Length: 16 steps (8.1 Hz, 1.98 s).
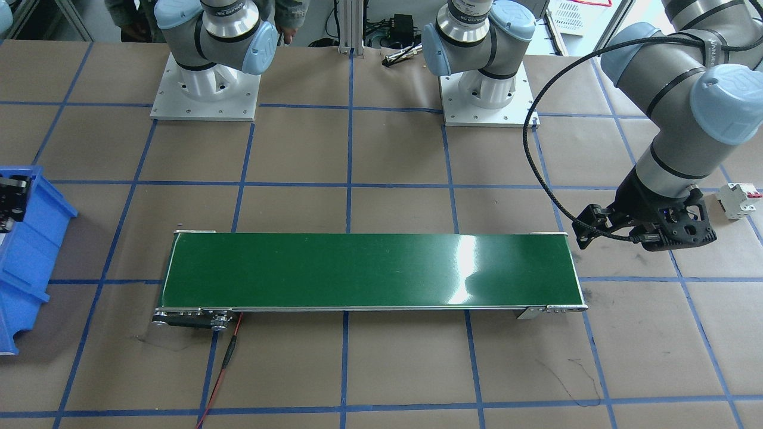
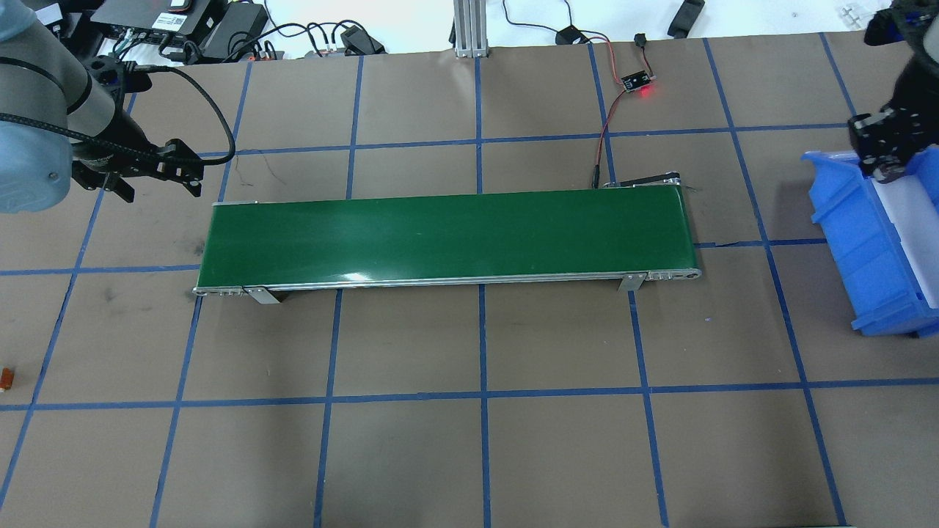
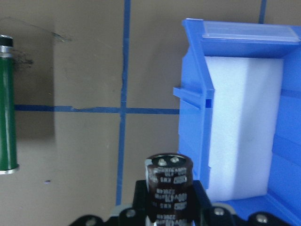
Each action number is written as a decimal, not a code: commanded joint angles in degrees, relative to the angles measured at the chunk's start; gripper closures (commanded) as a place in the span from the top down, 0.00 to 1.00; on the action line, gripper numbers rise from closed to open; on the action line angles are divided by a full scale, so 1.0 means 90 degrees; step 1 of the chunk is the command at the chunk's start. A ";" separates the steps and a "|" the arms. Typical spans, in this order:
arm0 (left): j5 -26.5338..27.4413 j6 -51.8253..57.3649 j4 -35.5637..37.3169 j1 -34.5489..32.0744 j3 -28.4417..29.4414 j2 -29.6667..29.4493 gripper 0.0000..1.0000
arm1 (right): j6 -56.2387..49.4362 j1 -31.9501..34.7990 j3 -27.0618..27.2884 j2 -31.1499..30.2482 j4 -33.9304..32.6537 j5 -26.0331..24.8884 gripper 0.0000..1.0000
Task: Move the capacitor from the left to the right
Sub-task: 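Carry the capacitor with the right gripper over the blue bin, then open the right gripper to drop the capacitor onto the white foam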
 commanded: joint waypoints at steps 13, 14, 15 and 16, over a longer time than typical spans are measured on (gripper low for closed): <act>-0.0107 0.0041 -0.1983 -0.1200 0.1147 0.0146 1.00 | -0.1895 -0.1926 0.0132 0.2196 -0.1545 0.1518 0.15; -0.0107 0.0051 -0.1983 -0.1239 0.1147 0.0146 1.00 | -0.1914 -0.1926 0.0142 0.2187 -0.1554 0.1792 0.38; -0.0107 0.0051 -0.1993 -0.1269 0.1147 0.0156 1.00 | -0.1914 -0.1926 0.0142 0.2138 -0.1554 0.1814 0.57; -0.0107 0.0061 -0.1993 -0.1288 0.1147 0.0166 1.00 | -0.1905 -0.1926 0.0132 0.2109 -0.1574 0.1804 0.68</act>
